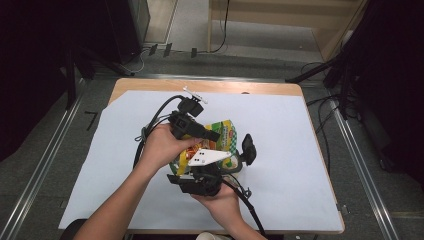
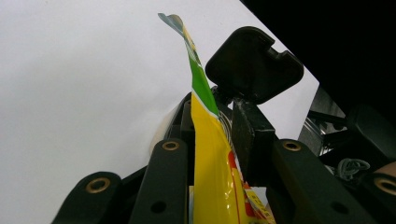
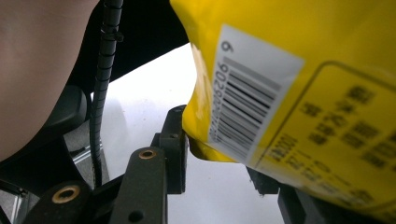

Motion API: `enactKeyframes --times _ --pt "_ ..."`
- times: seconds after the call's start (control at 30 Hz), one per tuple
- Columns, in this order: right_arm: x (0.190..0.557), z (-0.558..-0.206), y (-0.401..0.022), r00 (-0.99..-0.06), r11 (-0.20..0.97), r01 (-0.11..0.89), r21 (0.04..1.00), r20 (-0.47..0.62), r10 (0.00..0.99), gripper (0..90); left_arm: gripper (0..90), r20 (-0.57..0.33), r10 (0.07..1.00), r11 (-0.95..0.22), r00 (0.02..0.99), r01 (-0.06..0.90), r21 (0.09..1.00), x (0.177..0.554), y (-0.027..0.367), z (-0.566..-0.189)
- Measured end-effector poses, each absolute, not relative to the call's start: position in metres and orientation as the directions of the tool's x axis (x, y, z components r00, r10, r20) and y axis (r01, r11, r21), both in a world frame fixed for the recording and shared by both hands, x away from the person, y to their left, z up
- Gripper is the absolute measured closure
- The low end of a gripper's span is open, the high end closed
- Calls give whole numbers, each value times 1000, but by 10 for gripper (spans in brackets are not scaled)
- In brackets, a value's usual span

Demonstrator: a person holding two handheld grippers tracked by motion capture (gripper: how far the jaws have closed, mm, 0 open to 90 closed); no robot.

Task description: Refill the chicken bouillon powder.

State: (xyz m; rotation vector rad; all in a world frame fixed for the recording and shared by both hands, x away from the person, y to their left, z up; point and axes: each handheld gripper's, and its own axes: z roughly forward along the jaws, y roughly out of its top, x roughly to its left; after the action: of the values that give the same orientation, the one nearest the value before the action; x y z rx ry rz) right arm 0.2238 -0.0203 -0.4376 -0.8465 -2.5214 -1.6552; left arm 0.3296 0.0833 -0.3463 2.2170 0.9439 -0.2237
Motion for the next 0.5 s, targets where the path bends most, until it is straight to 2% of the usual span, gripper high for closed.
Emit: enactKeyframes --times 0.5 --pt "223 -437 -20 -859 298 429 853 284 426 646 753 -402 561 -492 723 683 540 330 83 -346"
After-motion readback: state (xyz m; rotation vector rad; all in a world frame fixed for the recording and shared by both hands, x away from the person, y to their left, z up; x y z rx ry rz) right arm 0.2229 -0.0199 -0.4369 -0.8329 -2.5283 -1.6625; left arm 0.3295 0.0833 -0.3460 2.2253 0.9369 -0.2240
